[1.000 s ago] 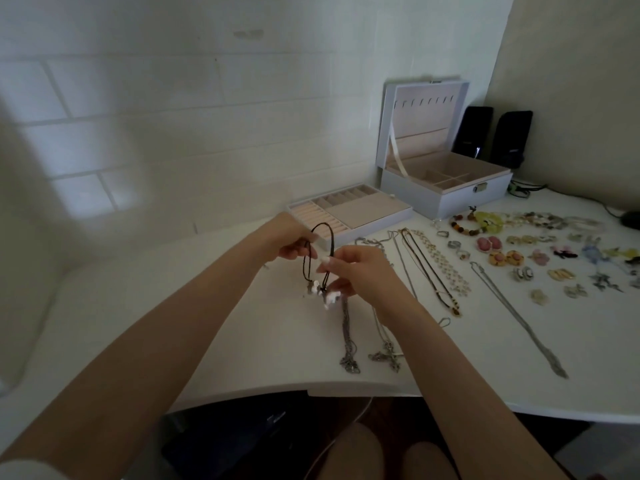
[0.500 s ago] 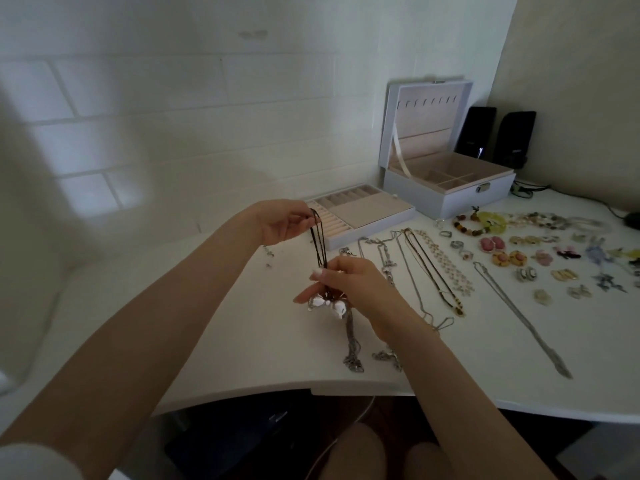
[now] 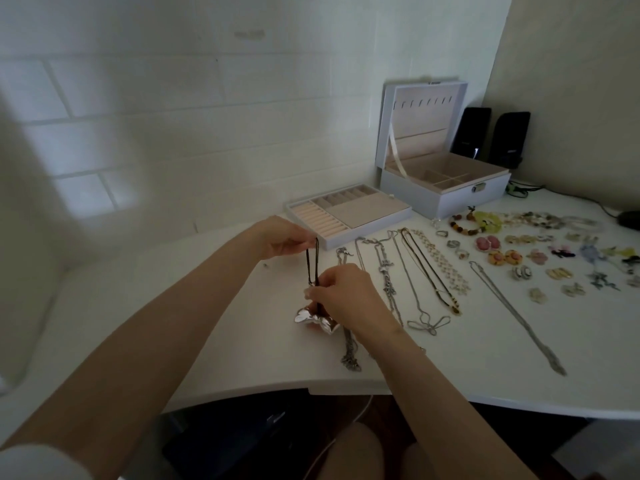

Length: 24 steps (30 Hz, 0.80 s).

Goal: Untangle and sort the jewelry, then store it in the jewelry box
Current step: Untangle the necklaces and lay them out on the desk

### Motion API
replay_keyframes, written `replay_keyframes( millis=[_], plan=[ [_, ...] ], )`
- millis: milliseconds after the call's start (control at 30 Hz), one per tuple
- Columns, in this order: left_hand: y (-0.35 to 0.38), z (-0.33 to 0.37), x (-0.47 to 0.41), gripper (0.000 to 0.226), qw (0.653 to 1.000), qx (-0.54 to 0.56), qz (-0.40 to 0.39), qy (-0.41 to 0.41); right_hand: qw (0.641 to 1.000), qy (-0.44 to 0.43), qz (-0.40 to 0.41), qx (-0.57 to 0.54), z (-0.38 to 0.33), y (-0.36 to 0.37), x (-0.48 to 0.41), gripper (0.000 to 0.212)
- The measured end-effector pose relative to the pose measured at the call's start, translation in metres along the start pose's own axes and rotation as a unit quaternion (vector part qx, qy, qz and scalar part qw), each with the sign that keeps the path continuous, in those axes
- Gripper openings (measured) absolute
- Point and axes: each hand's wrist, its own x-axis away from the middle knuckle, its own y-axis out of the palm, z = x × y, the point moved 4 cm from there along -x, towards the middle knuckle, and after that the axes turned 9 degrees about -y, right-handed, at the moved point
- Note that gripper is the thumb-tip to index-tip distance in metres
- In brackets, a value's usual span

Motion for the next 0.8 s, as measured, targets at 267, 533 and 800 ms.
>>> replay_keyframes(
  millis=[267, 533, 800],
  plan=[
    [0.009, -0.001, -0.014, 0.014, 0.884, -0.405, 0.188, 0.137, 0.987, -0.014, -0.012, 0.16, 0.0, 0.008, -0.005, 0.035],
    [-0.018, 0.011, -0.017, 0.015, 0.873, -0.379, 0.27, 0.145, 0.982, -0.04, 0.013, 0.184, -0.002, 0.002, -0.004, 0.026],
    [-0.003, -0.003, -0.04, 0.014, 0.867, -0.387, 0.257, 0.179, 0.978, -0.074, 0.019, 0.193, -0.003, -0.001, -0.004, 0.012]
  ],
)
